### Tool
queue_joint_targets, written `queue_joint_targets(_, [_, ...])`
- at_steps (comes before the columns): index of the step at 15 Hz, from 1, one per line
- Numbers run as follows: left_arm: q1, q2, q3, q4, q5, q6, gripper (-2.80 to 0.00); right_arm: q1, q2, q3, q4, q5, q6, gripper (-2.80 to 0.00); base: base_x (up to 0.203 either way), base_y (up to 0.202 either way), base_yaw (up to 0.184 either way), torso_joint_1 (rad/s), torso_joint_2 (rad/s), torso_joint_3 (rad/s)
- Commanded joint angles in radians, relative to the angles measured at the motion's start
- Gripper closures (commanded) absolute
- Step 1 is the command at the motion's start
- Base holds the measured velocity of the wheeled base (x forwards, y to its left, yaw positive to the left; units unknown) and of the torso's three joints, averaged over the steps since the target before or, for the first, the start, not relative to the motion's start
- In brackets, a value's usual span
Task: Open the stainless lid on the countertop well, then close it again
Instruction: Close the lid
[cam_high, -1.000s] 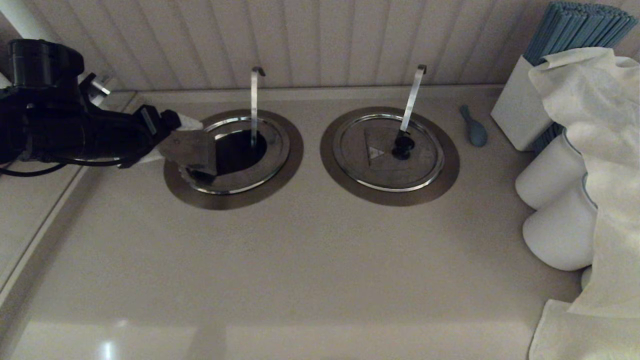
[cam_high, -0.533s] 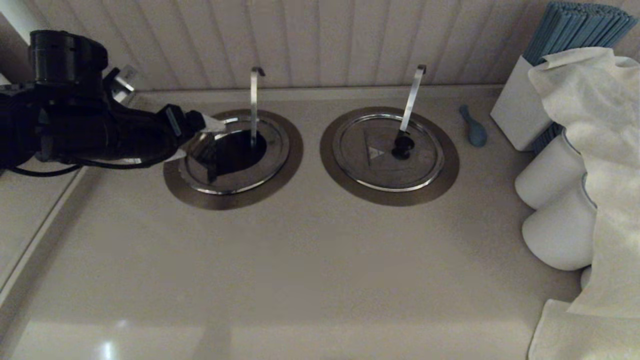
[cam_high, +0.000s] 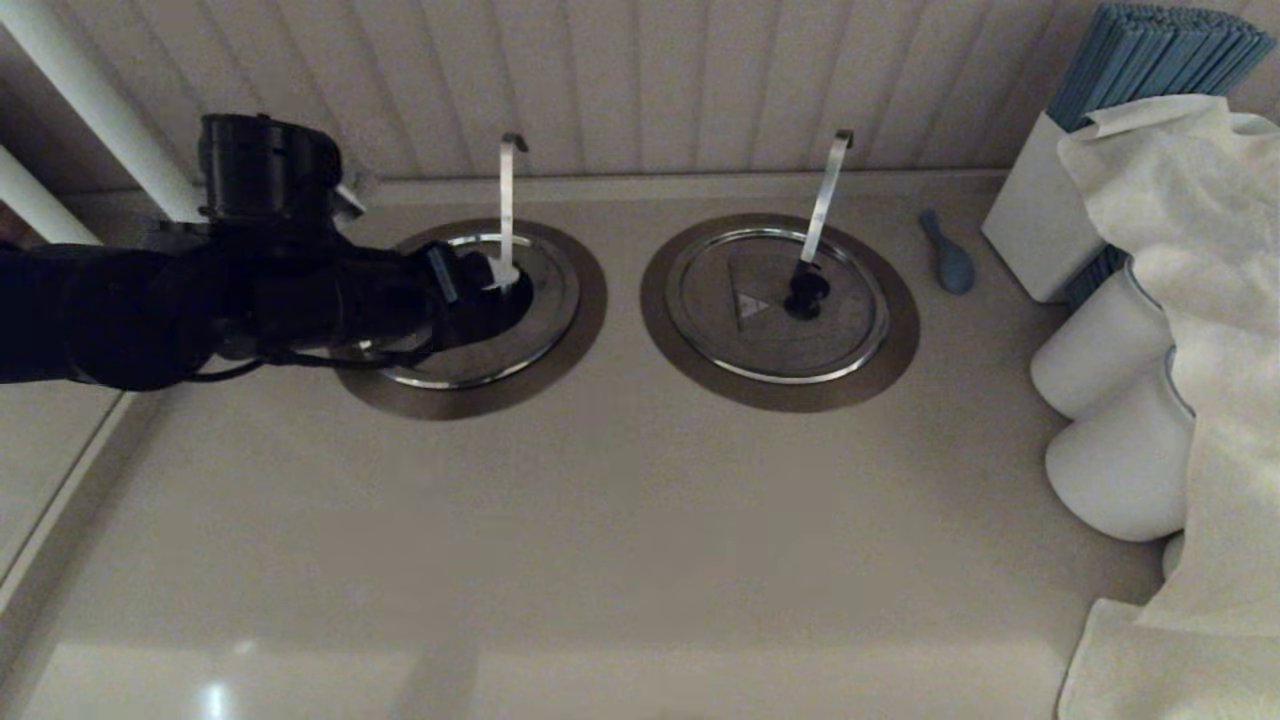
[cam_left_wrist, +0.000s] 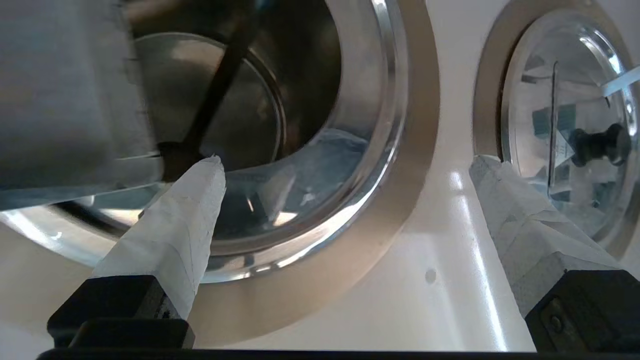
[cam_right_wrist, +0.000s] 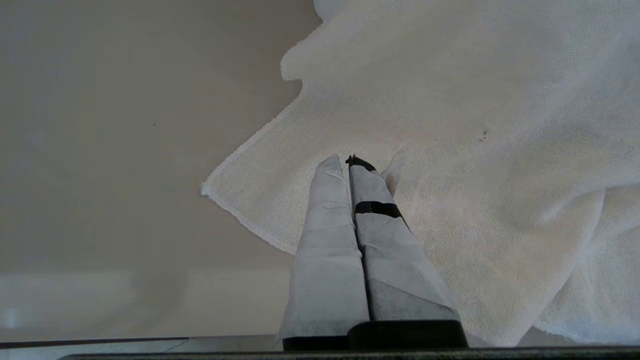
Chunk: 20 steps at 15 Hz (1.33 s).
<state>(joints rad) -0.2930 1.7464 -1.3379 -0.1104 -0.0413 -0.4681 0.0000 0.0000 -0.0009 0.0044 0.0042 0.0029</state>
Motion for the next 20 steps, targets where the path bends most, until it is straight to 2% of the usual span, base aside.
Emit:
queue_joint_targets(1, [-0.012,0.008,0.001,-0.006,0.006,-0.004,-2.80,0.000,0.002,0.000,0.000,0.000,0.000,0.00,0.000,0.000,0.000,0.000,0.00,0.000])
queue_joint_targets(3, [0.004,-0.052,-0.008,-0.004,0.003,-0.005,-2.80,0.001,0.002,-0.001,0.000,0.000,0.000,0.00,0.000,0.000,0.000,0.000,0.00,0.000])
queue_joint_targets(5, [0.086,-0.113,-0.046,0.027,-0.021,-0.007,-2.80,0.000,0.002,-0.001,0.000,0.000,0.000,0.00,0.000,0.000,0.000,0.000,0.00,0.000])
queue_joint_targets(6, [0.146,-0.147,-0.073,0.070,-0.074,-0.011,-2.80,0.000,0.002,0.001,0.000,0.000,0.000,0.00,0.000,0.000,0.000,0.000,0.00,0.000])
queue_joint_targets(9, [0.350,-0.198,-0.128,0.186,-0.303,-0.038,-2.80,0.000,0.002,0.000,0.000,0.000,0.000,0.00,0.000,0.000,0.000,0.000,0.00,0.000])
queue_joint_targets(11, [0.447,-0.175,-0.117,0.222,-0.371,-0.032,-2.80,0.000,0.002,0.000,0.000,0.000,0.000,0.00,0.000,0.000,0.000,0.000,0.00,0.000])
queue_joint_targets(14, [0.470,-0.084,-0.088,0.224,-0.386,0.034,-2.80,0.000,0.002,0.001,0.000,0.000,0.000,0.00,0.000,0.000,0.000,0.000,0.00,0.000])
queue_joint_targets(20, [0.472,-0.061,-0.047,0.114,-0.387,0.039,-2.80,0.000,0.002,0.000,0.000,0.000,0.000,0.00,0.000,0.000,0.000,0.000,0.00,0.000])
